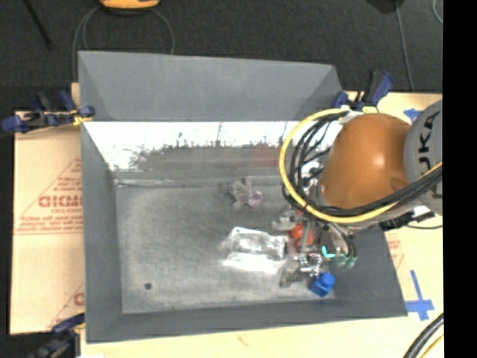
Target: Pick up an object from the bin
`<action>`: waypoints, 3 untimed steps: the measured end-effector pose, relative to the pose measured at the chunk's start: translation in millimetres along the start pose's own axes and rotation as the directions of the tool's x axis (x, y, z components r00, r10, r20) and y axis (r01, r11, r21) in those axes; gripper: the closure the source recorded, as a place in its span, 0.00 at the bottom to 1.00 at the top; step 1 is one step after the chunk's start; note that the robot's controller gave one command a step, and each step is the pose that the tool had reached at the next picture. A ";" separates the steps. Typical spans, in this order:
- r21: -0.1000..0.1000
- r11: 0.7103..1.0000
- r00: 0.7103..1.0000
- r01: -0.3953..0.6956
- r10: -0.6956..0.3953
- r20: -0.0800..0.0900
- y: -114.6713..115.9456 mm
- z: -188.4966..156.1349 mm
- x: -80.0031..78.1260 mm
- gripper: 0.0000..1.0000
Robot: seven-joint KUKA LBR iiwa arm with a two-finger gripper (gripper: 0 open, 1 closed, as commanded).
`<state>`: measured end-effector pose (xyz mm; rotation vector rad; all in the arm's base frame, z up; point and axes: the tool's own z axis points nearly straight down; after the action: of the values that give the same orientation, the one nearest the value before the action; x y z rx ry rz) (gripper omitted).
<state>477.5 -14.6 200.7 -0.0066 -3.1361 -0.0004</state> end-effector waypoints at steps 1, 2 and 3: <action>0.001 0.998 0.997 0.070 -0.070 0.014 -11.8 117.1 -72.7 0.00; -0.001 0.999 0.999 -0.047 0.047 0.011 -11.6 93.0 -63.6 0.00; -0.002 0.942 0.942 -0.335 0.335 0.006 1.4 100.5 -48.5 0.00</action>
Offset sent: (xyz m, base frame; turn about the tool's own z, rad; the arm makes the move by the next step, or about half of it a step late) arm 0.0750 -0.0121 -0.1307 -0.0706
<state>525.5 -13.4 100.0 -0.5402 -3.0955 -0.0003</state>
